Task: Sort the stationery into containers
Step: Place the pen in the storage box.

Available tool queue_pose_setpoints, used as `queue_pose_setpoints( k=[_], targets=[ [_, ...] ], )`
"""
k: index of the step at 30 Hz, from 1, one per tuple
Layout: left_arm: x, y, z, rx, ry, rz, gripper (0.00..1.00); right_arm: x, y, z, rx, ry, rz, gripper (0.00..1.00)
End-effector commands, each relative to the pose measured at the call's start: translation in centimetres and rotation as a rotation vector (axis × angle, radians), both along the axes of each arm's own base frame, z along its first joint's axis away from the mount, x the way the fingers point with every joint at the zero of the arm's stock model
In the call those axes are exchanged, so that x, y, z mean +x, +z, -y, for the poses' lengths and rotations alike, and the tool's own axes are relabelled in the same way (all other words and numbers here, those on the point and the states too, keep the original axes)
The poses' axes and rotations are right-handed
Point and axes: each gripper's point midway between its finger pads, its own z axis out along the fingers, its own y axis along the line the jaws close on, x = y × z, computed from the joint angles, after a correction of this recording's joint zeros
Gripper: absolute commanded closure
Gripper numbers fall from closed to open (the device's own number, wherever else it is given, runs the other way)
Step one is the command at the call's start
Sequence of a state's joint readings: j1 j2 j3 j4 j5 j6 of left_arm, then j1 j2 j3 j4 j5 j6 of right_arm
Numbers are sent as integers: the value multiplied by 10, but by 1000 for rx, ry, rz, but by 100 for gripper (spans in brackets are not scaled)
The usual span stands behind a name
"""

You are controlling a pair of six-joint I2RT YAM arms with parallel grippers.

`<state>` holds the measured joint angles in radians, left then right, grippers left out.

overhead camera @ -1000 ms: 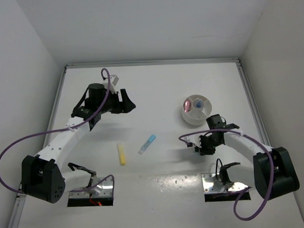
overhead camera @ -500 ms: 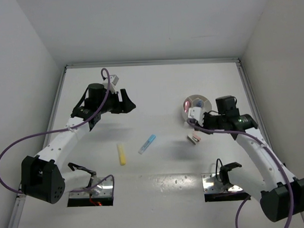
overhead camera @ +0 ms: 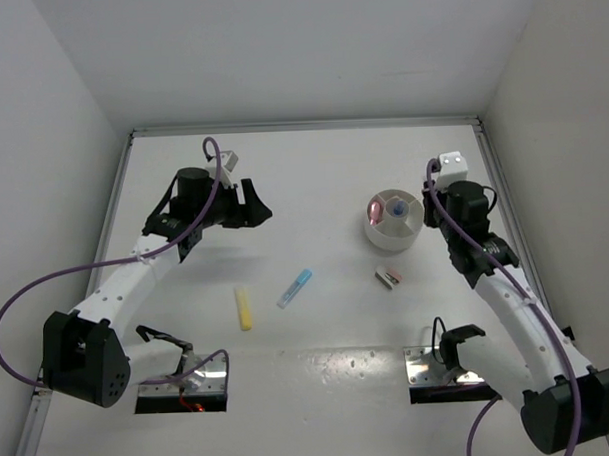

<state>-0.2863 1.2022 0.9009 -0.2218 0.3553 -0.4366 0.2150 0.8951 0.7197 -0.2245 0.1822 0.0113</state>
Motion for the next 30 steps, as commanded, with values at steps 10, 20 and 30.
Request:
queue_pose_setpoints(
  k=[10, 20, 30],
  targets=[
    [2, 11, 0, -7, -19, 57, 23, 36, -13, 7, 302, -224, 183, 100],
    [2, 11, 0, -7, -19, 57, 23, 52, -9, 11, 350, -229, 321, 100],
    [2, 8, 1, -5, -19, 48, 23, 63, -27, 15, 326, -255, 335, 100]
  ],
)
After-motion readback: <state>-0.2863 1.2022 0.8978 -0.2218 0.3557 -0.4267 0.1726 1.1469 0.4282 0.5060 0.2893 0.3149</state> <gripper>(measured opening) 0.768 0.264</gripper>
